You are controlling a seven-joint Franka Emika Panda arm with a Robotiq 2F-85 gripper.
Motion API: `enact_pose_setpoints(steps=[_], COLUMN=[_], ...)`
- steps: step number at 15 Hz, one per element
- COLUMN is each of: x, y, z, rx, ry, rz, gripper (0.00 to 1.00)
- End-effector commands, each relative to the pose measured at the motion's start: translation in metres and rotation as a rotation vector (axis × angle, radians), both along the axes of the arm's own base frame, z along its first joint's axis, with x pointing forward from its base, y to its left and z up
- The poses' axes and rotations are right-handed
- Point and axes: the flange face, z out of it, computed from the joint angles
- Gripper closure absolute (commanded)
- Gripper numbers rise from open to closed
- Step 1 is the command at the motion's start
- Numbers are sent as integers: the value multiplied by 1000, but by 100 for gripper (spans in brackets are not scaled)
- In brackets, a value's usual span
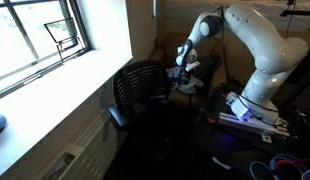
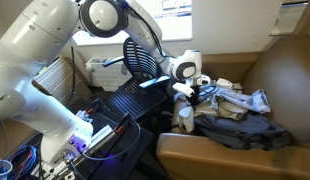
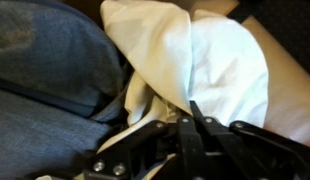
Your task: Put the grey cloth on the backrest of the black chair
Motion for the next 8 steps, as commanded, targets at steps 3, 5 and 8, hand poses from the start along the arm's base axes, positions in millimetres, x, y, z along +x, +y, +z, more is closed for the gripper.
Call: enact_pose_setpoints(steps=[3, 5, 8], x=[16, 27, 34], y=[24, 26, 32], z=[106, 153, 227], rx=[150, 113, 144], ry=[2, -97, -268], rz=[264, 359, 363], gripper=[100, 100, 100])
